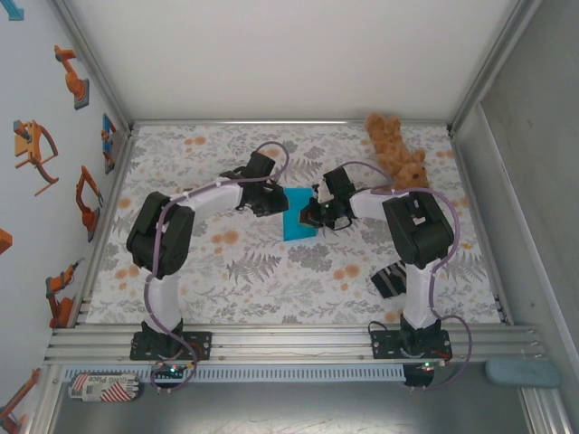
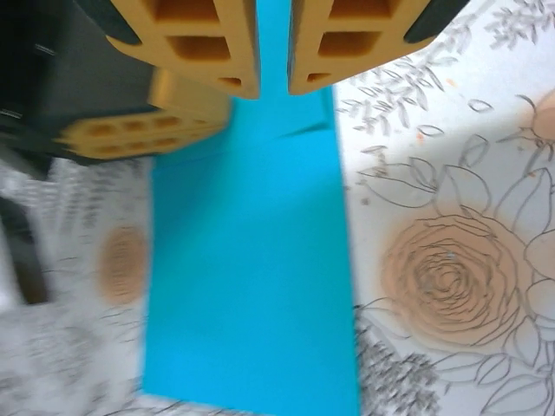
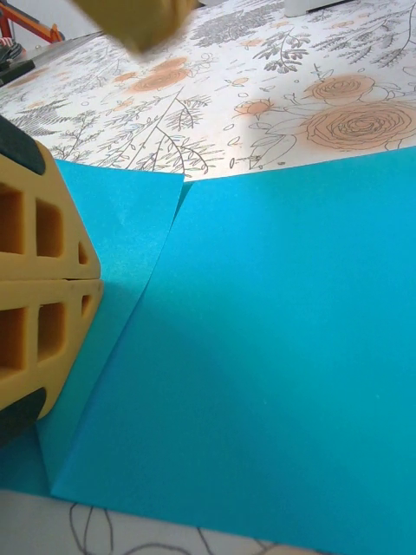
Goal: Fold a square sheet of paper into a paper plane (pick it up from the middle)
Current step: Fold the triangle a second time at the center of the table.
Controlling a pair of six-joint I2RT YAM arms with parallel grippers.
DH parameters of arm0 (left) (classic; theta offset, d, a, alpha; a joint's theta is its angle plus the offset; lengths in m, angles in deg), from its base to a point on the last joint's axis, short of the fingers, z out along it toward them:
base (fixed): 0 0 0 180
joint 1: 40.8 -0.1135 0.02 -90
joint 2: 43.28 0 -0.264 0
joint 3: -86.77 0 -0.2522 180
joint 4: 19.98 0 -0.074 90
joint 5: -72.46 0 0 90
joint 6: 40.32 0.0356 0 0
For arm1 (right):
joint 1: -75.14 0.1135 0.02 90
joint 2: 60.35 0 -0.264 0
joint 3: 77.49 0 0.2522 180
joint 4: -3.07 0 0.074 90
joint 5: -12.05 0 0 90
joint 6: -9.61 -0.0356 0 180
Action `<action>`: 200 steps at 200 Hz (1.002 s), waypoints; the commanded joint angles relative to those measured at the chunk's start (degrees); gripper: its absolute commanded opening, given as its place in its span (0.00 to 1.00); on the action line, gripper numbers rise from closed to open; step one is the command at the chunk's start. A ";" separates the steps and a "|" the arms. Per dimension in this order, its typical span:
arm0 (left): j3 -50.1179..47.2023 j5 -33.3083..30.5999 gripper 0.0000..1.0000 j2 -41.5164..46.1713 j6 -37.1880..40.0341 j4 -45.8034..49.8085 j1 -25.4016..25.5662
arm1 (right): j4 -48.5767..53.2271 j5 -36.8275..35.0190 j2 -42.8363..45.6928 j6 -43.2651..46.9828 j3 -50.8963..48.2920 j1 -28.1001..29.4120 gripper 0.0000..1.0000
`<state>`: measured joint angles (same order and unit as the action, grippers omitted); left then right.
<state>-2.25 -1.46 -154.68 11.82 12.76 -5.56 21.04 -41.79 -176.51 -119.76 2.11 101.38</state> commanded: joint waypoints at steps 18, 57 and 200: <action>-7.25 7.03 0.16 2.25 -10.88 -9.12 1.94 | 6.15 -5.23 -2.55 0.53 -1.86 0.48 0.00; -8.48 8.78 0.11 1.10 -12.50 -10.37 4.22 | 7.49 -5.22 -2.74 0.64 -1.58 0.48 0.00; -9.57 6.52 0.10 -1.44 -10.48 -6.46 5.01 | 8.68 -5.40 -2.83 0.53 -1.18 0.48 0.00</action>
<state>-10.93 5.71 -154.94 0.82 4.98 -0.75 21.49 -41.98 -176.51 -119.76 2.20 101.38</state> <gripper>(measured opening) 0.098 0.048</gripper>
